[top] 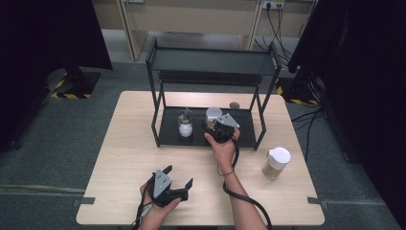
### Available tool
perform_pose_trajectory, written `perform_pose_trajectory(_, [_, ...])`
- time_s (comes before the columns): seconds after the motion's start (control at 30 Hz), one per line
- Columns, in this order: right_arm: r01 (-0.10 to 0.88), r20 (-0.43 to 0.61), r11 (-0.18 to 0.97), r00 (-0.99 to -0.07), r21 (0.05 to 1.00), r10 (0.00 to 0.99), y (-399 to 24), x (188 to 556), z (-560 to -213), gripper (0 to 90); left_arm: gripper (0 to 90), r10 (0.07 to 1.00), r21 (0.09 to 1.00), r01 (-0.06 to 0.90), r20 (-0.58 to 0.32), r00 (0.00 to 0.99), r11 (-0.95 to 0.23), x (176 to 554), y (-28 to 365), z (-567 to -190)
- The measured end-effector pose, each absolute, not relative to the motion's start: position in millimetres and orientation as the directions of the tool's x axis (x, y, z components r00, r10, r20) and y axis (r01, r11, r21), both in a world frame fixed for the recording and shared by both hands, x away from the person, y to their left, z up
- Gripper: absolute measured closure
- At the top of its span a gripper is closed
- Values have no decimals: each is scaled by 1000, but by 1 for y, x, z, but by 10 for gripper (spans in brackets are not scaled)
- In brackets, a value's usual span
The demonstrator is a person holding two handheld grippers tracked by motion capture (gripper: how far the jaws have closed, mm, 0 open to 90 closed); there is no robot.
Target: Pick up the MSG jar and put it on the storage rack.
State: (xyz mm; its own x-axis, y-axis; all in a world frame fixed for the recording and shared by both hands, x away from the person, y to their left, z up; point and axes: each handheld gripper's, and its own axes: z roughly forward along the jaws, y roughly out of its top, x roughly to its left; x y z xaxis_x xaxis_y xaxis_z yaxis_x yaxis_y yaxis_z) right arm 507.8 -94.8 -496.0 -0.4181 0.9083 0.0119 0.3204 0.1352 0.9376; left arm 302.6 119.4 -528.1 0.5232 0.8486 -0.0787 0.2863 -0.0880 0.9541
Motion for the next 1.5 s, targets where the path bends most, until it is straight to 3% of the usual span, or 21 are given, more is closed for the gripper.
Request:
perform_pose_trajectory(0.6, [341,32,129,-429,931,903,-102,496,-496,73,82,849,954,285,-73,524,-94,302,119,-528])
perform_pose_trajectory(1.5, [335,27,143,-456,931,890,-116,474,-493,34,82,849,955,282,-72,523,-93,302,118,-528])
